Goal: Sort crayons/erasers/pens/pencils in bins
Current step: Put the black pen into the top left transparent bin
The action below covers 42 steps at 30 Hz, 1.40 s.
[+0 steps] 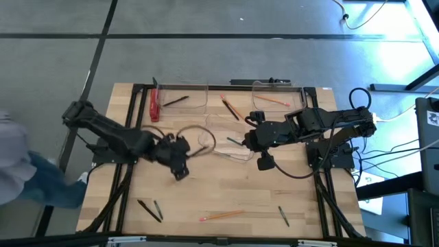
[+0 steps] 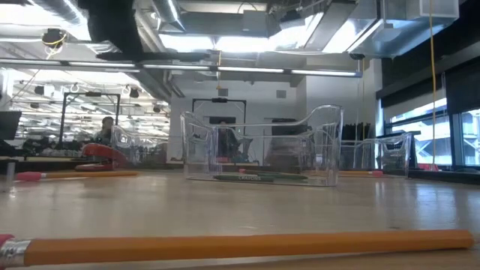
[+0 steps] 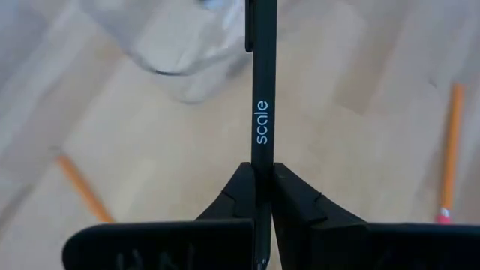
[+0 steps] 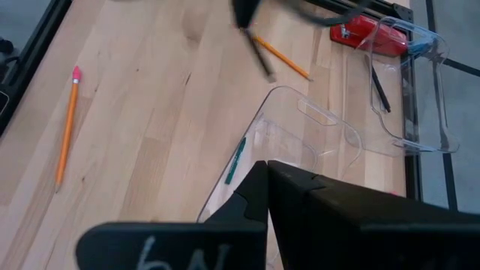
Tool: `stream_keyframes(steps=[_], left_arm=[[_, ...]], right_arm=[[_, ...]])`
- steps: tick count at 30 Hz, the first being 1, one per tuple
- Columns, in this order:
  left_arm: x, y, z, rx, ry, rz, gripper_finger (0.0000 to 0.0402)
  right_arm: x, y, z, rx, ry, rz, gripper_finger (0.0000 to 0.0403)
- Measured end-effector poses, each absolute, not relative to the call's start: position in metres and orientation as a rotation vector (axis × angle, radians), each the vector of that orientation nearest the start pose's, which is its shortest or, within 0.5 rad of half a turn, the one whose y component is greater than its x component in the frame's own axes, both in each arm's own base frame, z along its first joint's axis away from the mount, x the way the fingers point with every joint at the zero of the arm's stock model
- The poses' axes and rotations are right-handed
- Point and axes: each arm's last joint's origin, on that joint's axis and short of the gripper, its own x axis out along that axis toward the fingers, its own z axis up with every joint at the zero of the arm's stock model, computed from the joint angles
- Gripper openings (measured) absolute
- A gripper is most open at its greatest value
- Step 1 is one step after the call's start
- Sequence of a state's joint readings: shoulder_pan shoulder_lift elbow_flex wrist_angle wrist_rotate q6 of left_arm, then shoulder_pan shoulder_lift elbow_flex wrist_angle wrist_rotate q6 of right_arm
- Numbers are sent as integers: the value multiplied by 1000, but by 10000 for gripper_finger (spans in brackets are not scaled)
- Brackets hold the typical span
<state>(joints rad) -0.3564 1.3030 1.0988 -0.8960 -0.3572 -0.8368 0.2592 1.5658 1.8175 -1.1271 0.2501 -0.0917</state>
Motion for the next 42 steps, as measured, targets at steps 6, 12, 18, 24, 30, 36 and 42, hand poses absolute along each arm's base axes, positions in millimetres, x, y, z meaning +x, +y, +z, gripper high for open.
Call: stream_keyframes(steps=[6,12,18,24,30,36,42], left_arm=[[226,-35,296,-418,899,538,9],[225,8,300,-394,878,651,9],[218,64,299,-341,909,808,9],[200,117,301,-288,924,919,9],[190,152,299,-281,913,937,9],[200,178,280,-266,965,915,9],[215,192,253,-226,1073,867,9]], right_arm=[[294,71,413,-307,848,47,5],[294,71,413,-306,848,47,5],[294,71,413,-307,847,47,5],[295,71,414,-302,830,46,5],[299,71,418,-316,781,32,5],[303,66,421,-333,737,-62,5],[305,59,424,-371,702,-222,5]])
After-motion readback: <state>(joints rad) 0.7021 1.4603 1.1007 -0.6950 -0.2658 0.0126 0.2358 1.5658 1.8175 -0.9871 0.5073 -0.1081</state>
